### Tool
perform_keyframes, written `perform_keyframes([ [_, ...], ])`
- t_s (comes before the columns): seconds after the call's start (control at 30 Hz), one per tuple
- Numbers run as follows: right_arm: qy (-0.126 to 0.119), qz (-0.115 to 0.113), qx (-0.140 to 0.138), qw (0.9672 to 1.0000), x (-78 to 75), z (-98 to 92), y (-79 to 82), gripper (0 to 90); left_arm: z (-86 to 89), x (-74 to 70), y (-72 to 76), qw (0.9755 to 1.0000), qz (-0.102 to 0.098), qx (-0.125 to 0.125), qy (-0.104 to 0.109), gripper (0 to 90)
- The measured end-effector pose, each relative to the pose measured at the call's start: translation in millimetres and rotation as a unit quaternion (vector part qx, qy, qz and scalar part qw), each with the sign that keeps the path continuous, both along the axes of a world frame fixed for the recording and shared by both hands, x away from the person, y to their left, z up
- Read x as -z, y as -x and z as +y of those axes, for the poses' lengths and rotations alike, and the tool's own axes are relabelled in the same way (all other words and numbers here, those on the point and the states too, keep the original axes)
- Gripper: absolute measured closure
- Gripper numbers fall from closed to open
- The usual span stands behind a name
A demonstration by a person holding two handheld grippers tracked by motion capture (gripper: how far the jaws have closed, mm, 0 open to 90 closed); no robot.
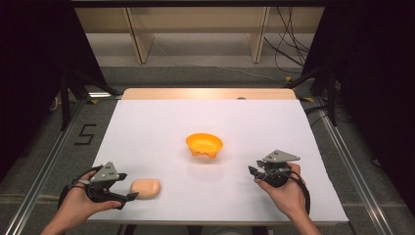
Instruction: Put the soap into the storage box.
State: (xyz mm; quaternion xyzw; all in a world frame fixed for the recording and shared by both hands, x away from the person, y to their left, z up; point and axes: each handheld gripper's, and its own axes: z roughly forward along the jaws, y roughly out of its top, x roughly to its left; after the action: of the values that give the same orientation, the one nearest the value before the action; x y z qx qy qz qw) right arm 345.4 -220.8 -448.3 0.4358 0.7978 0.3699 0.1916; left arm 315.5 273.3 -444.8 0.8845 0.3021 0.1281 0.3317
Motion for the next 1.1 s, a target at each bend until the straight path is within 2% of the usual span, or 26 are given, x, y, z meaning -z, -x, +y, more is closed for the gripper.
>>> perform_keyframes([
  [0.07, 0.004, 0.000, -0.010, 0.9999, 0.7, -0.1, -0.7, 59.7, -1.9, -0.7, -0.2, 1.0000, 0.005, -0.003, -0.001, 20.3],
  [0.2, 0.002, 0.010, -0.014, 0.9999, 0.8, 1.1, 0.2, 59.0, -7.5, -7.1, -6.1, 0.9995, 0.013, 0.021, -0.019, 20.2],
  [0.23, 0.002, 0.002, -0.016, 0.9999, 1.4, 0.8, -0.5, 58.8, -11.7, -11.1, -9.2, 0.9981, 0.014, 0.041, -0.043, 20.2],
  [0.27, 0.003, 0.002, -0.014, 0.9999, 0.7, 0.7, -0.2, 58.8, -14.2, -12.4, -11.0, 0.9971, 0.017, 0.051, -0.054, 20.2],
  [0.3, 0.003, 0.002, -0.014, 0.9999, 0.7, 0.7, -0.2, 58.8, -14.2, -12.4, -11.0, 0.9971, 0.017, 0.051, -0.054, 20.1],
  [0.37, 0.000, 0.002, -0.012, 0.9999, 0.3, 1.1, -0.1, 58.7, -19.6, -14.6, -14.7, 0.9948, 0.021, 0.070, -0.072, 20.1],
  [0.4, 0.000, 0.002, -0.012, 0.9999, 0.1, 1.2, 0.1, 58.6, -22.1, -15.0, -17.1, 0.9934, 0.024, 0.079, -0.079, 20.5],
  [0.47, 0.003, 0.005, -0.008, 1.0000, 0.1, 0.9, 1.2, 58.4, -29.2, -16.9, -24.6, 0.9886, 0.030, 0.103, -0.105, 21.0],
  [0.5, 0.003, 0.005, -0.008, 1.0000, 0.1, 0.9, 1.2, 58.4, -29.2, -16.9, -24.6, 0.9886, 0.030, 0.103, -0.105, 21.1],
  [0.53, -0.005, 0.016, -0.002, 0.9999, 0.0, 1.9, 2.4, 58.4, -31.3, -16.8, -27.0, 0.9874, 0.036, 0.107, -0.110, 21.1],
  [0.57, -0.002, 0.009, -0.009, 0.9999, 1.0, 0.9, 1.3, 58.4, -32.5, -18.4, -30.2, 0.9829, 0.043, 0.122, -0.131, 21.2],
  [0.6, 0.002, 0.008, -0.004, 1.0000, 0.6, 0.5, 1.9, 58.3, -34.6, -18.2, -32.5, 0.9814, 0.041, 0.127, -0.137, 21.3],
  [0.63, 0.001, 0.010, -0.003, 0.9999, 0.6, 0.4, 2.3, 58.2, -36.5, -17.8, -34.6, 0.9793, 0.053, 0.134, -0.142, 21.3],
  [0.67, -0.001, 0.015, -0.001, 0.9999, 0.4, 0.0, 3.0, 58.1, -40.6, -16.7, -38.2, 0.9739, 0.062, 0.148, -0.160, 21.0],
  [0.7, -0.001, 0.015, -0.001, 0.9999, 0.4, 0.0, 3.0, 58.1, -40.6, -16.7, -38.2, 0.9739, 0.062, 0.148, -0.160, 21.1],
  [0.73, -0.001, 0.015, -0.001, 0.9999, 0.8, -0.6, 2.9, 58.0, -45.2, -16.0, -42.3, 0.9694, 0.065, 0.160, -0.175, 21.4],
  [0.77, -0.001, 0.015, -0.001, 0.9999, 0.8, -0.6, 2.9, 58.0, -45.2, -16.0, -42.3, 0.9694, 0.065, 0.160, -0.175, 21.3],
  [0.8, 0.000, 0.014, -0.001, 0.9999, 1.7, -0.7, 2.7, 57.9, -49.8, -15.6, -45.9, 0.9638, 0.076, 0.171, -0.190, 21.2],
  [0.83, 0.000, 0.014, -0.001, 0.9999, 1.7, -0.7, 2.7, 57.9, -49.8, -15.6, -45.9, 0.9638, 0.076, 0.171, -0.190, 21.3],
  [0.87, -0.001, 0.011, 0.000, 0.9999, 2.5, -0.3, 2.6, 57.8, -54.4, -13.3, -48.6, 0.9583, 0.085, 0.179, -0.206, 21.5],
  [0.9, -0.001, 0.011, 0.000, 0.9999, 2.5, -0.3, 2.6, 57.8, -54.4, -13.3, -48.6, 0.9583, 0.085, 0.179, -0.206, 21.6],
  [0.93, 0.000, 0.008, -0.003, 1.0000, 2.5, -0.6, 2.2, 57.8, -56.5, -12.1, -49.7, 0.9535, 0.089, 0.187, -0.218, 21.6],
  [0.97, -0.002, 0.008, -0.002, 1.0000, 2.4, -0.2, 2.5, 57.8, -58.8, -10.3, -50.4, 0.9500, 0.096, 0.193, -0.226, 21.8],
  [1.0, -0.002, 0.006, -0.002, 1.0000, 2.2, -0.3, 2.7, 57.7, -60.1, -9.3, -51.1, 0.9485, 0.100, 0.195, -0.229, 22.0],
  [1.07, -0.002, 0.007, -0.003, 1.0000, 2.4, -0.3, 2.7, 57.6, -63.0, -6.6, -53.0, 0.9427, 0.111, 0.205, -0.239, 22.1],
  [1.1, 0.005, 0.004, -0.011, 0.9999, 3.8, -1.0, 1.5, 57.6, -64.4, -5.0, -53.8, 0.9413, 0.114, 0.206, -0.242, 22.1],
])
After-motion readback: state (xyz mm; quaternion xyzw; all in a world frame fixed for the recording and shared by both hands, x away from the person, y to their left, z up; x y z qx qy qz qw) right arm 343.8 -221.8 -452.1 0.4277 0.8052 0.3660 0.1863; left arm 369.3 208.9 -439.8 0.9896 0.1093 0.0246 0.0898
